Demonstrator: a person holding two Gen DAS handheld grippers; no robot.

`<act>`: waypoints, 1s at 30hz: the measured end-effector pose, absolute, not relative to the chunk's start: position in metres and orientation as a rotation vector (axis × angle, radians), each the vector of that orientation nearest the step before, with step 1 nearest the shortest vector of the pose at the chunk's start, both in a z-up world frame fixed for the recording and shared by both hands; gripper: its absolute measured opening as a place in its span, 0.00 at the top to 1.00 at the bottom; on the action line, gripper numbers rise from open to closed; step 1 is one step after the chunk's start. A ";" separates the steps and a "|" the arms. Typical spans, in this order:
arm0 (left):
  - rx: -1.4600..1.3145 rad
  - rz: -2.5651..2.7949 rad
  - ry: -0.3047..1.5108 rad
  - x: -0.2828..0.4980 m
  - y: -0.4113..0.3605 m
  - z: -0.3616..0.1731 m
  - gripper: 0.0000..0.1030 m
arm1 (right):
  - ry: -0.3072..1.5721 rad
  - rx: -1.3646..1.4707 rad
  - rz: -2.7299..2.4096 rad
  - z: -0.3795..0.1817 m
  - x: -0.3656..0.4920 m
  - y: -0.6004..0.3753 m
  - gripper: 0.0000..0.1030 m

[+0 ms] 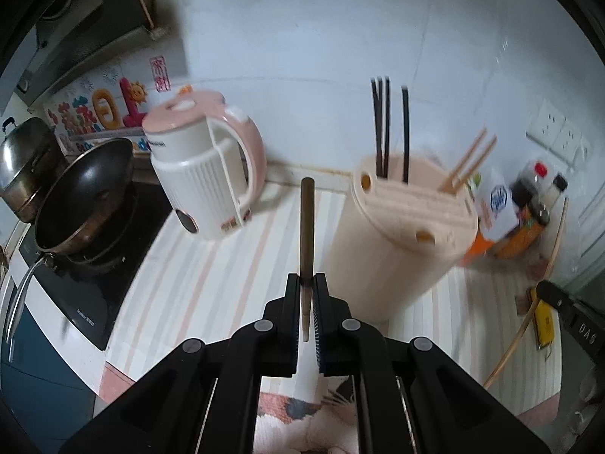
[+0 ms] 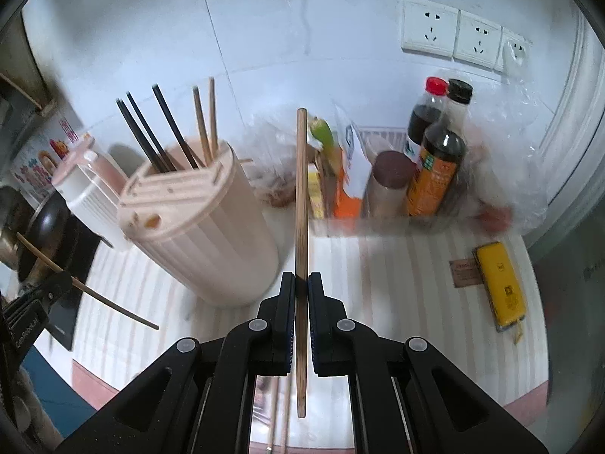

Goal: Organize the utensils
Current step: 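Lift both light chopsticks upright and carry them over the beige holder, then insert both light chopsticks into the beige holder and open both tools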

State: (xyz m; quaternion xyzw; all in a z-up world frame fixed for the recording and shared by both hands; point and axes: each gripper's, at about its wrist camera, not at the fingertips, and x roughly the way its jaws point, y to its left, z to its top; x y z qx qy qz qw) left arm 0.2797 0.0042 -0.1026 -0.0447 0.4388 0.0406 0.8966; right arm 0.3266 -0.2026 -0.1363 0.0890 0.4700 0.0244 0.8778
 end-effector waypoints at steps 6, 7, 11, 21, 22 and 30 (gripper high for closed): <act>-0.125 0.089 0.851 0.285 0.017 -0.071 0.96 | 0.960 0.228 0.097 -0.119 0.338 -0.198 0.93; -0.129 0.085 0.838 0.285 0.018 -0.063 0.96 | 0.950 0.232 0.108 -0.114 0.339 -0.196 0.93; -0.139 0.060 0.794 0.288 0.019 -0.032 0.96 | 0.904 0.255 0.152 -0.090 0.346 -0.191 0.93; -0.170 -0.058 0.667 0.307 0.000 0.049 0.96 | 0.748 0.292 0.212 -0.019 0.397 -0.183 0.93; -0.170 -0.069 0.657 0.311 -0.003 0.053 0.96 | 0.736 0.295 0.212 -0.015 0.404 -0.183 0.93; -0.124 -0.130 0.708 0.360 -0.030 0.047 0.96 | 0.656 0.370 0.206 -0.012 0.457 -0.178 0.93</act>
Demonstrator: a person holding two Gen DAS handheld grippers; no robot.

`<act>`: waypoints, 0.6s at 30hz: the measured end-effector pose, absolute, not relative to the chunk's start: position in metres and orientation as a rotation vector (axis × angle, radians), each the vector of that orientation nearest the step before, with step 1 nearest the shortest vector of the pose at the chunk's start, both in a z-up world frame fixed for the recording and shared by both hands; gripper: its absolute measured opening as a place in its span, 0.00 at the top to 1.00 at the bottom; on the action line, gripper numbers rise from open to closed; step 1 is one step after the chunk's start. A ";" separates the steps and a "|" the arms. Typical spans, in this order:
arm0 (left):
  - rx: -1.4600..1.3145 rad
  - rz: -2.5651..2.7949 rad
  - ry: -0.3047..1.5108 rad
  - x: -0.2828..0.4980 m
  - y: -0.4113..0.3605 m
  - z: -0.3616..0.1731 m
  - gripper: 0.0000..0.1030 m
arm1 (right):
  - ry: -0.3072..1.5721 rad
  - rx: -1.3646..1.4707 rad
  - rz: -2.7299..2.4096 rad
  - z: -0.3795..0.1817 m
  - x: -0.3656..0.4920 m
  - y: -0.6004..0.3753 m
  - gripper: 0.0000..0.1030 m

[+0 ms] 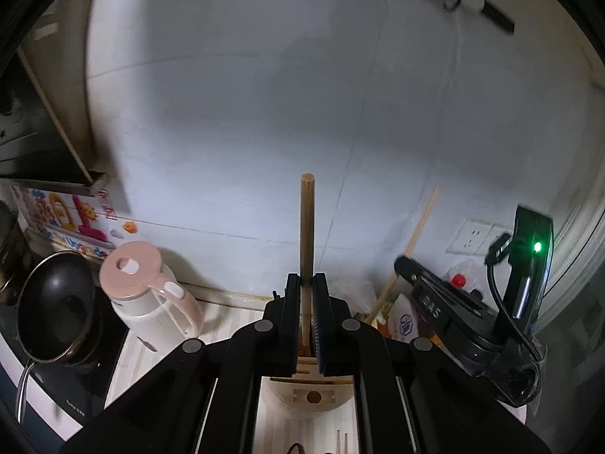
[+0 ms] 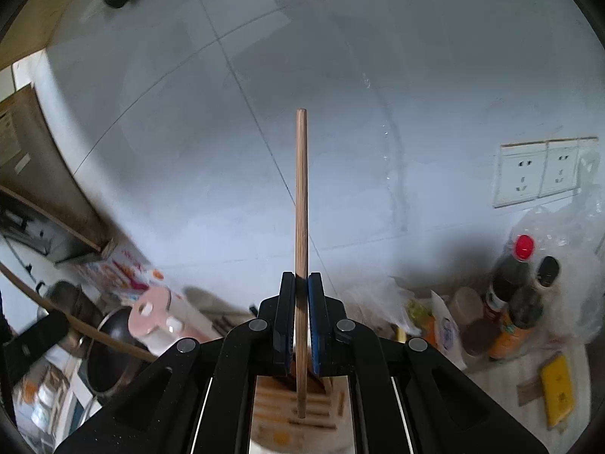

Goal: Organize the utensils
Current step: 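Insert both light chopsticks into the beige holder and open both tools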

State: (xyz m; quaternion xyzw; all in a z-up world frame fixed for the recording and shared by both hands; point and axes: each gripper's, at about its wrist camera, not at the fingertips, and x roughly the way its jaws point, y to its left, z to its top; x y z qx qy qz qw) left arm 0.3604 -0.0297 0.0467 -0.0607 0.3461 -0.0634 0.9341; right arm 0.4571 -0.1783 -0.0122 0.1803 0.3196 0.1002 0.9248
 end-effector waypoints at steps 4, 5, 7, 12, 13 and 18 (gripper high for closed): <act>-0.113 -0.132 0.776 0.386 -0.037 0.018 0.96 | 0.644 0.364 0.193 -0.025 0.474 -0.170 0.93; -0.112 -0.130 0.790 0.393 -0.037 0.010 0.96 | 0.643 0.361 0.188 -0.030 0.477 -0.168 0.93; -0.101 -0.116 0.825 0.406 -0.038 -0.008 0.96 | 0.642 0.356 0.183 -0.040 0.482 -0.164 0.93; -0.111 -0.120 0.892 0.424 -0.034 -0.031 0.95 | 0.673 0.352 0.177 -0.063 0.492 -0.163 0.93; -0.131 -0.115 0.909 0.423 -0.033 -0.030 0.94 | 0.698 0.359 0.192 -0.067 0.494 -0.164 0.93; -0.151 -0.080 0.861 0.401 -0.022 -0.005 0.61 | 0.742 0.378 0.188 -0.053 0.481 -0.181 0.65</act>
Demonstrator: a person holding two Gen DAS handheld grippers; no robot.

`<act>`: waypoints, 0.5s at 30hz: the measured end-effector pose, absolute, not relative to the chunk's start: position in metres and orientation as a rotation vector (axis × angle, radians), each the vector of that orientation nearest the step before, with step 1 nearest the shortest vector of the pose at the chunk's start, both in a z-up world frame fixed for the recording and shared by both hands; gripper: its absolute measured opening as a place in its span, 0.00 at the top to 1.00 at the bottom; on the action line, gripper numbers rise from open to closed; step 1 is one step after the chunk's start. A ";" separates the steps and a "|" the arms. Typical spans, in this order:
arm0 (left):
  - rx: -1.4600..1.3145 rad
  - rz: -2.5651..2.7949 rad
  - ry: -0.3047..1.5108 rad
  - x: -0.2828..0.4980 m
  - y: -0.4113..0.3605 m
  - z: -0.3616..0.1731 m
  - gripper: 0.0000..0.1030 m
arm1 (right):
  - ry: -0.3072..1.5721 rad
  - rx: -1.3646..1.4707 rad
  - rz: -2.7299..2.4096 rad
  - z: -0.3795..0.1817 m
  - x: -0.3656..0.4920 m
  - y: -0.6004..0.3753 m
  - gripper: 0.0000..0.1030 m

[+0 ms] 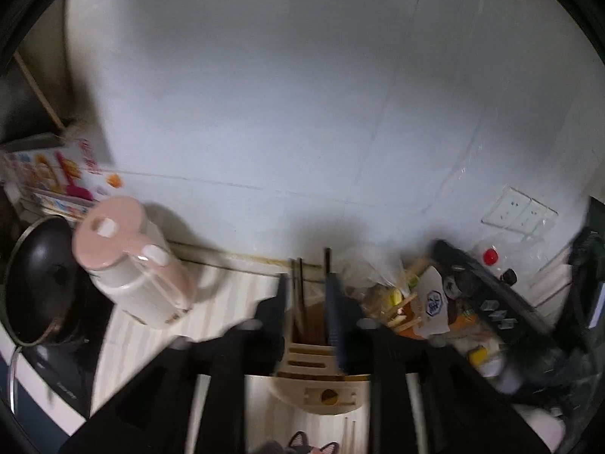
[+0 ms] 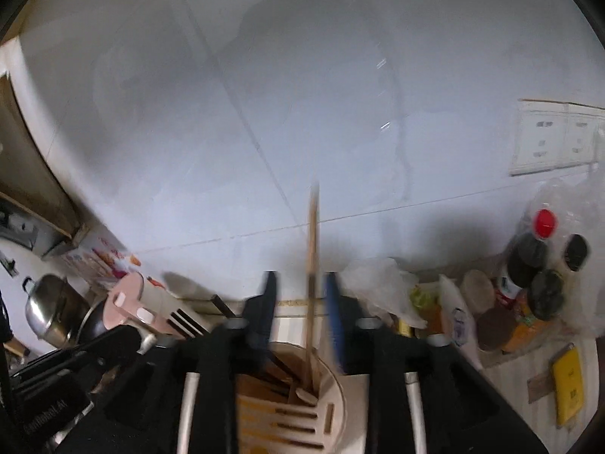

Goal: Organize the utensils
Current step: 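Insert both light chopsticks into the beige holder and open both tools, then grasp a light chopstick with the right tool while the left tool approaches another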

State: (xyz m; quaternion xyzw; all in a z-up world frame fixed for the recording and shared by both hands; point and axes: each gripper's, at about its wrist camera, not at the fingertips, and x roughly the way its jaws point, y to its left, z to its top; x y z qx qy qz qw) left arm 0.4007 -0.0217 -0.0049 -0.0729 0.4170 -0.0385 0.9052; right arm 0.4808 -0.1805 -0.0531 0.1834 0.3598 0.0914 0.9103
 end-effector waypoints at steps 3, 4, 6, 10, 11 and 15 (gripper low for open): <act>-0.138 -0.035 0.819 0.382 -0.012 0.001 0.23 | 0.734 0.380 0.164 -0.037 0.463 -0.195 0.63; -0.134 -0.026 0.816 0.376 -0.010 0.001 0.22 | 0.732 0.379 0.160 -0.033 0.455 -0.200 0.63; -0.126 -0.009 0.835 0.363 -0.004 -0.008 0.15 | 0.745 0.351 0.110 -0.029 0.435 -0.208 0.57; -0.105 0.025 0.878 0.340 0.003 -0.042 0.00 | 0.798 0.341 0.039 -0.048 0.400 -0.222 0.41; -0.094 0.032 0.895 0.338 0.003 -0.052 0.00 | 0.815 0.352 0.030 -0.057 0.391 -0.225 0.38; -0.034 0.051 1.020 0.325 -0.006 -0.112 0.00 | 0.912 0.364 -0.024 -0.105 0.364 -0.231 0.28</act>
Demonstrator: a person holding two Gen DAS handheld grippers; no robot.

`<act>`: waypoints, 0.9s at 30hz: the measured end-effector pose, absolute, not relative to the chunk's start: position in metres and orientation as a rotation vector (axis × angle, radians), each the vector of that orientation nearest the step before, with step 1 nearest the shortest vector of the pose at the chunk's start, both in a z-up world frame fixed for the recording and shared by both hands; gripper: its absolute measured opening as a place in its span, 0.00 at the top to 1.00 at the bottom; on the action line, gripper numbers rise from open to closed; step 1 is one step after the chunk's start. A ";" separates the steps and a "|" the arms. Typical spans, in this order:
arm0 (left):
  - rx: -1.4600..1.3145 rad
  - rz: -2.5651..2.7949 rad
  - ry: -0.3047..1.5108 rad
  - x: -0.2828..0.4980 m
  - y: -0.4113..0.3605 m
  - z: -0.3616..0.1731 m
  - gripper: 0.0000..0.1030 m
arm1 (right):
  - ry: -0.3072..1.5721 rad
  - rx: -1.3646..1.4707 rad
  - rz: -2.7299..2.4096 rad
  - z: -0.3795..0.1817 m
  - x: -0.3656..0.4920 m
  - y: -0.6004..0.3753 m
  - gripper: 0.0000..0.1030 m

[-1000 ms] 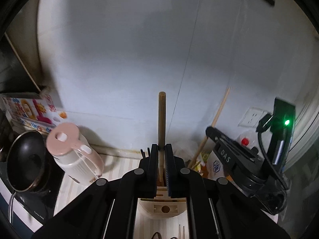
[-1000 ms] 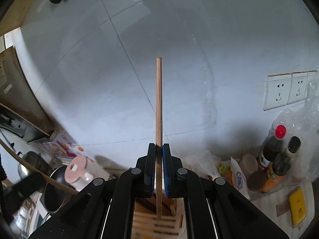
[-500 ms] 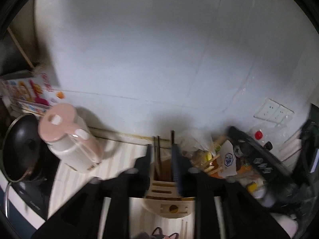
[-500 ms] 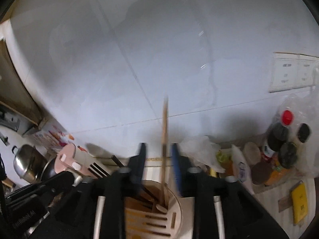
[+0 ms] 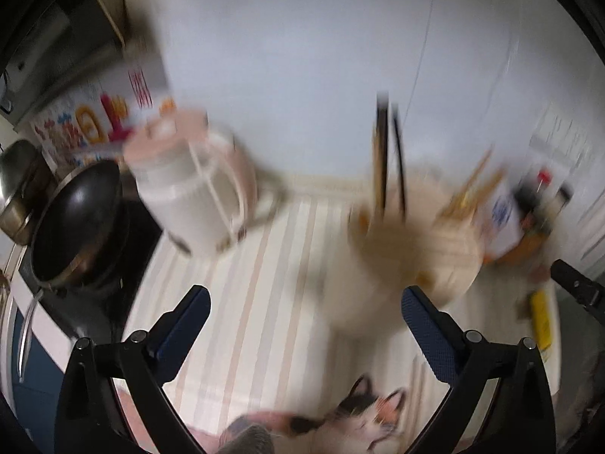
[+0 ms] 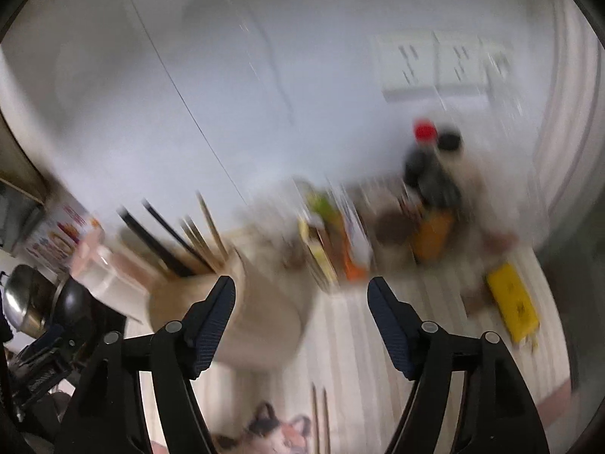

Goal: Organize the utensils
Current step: 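Grasp a light chopstick with the right tool while the left tool approaches another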

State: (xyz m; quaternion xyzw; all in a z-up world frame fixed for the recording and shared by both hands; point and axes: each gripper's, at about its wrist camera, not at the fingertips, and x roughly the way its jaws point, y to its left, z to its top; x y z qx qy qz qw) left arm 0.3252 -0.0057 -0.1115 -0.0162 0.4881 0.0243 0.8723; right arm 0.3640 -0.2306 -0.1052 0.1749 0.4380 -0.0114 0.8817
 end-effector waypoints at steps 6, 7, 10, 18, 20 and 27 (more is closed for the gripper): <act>0.058 0.057 1.192 0.307 -0.025 -0.207 0.00 | 1.148 0.331 -0.032 -0.198 0.340 -0.214 0.28; 0.070 0.056 1.237 0.304 -0.028 -0.225 0.00 | 1.179 0.332 -0.028 -0.210 0.338 -0.213 0.29; 0.095 0.056 1.328 0.297 -0.034 -0.266 0.00 | 1.316 0.330 -0.005 -0.261 0.330 -0.203 0.53; 0.133 0.054 1.453 0.278 -0.035 -0.318 0.00 | 1.515 0.308 0.008 -0.342 0.308 -0.180 0.64; 0.141 0.052 1.459 0.276 -0.035 -0.322 0.00 | 1.523 0.283 0.001 -0.346 0.305 -0.177 0.69; 0.142 0.041 1.472 0.267 -0.047 -0.326 0.00 | 1.507 0.225 -0.040 -0.347 0.296 -0.181 0.94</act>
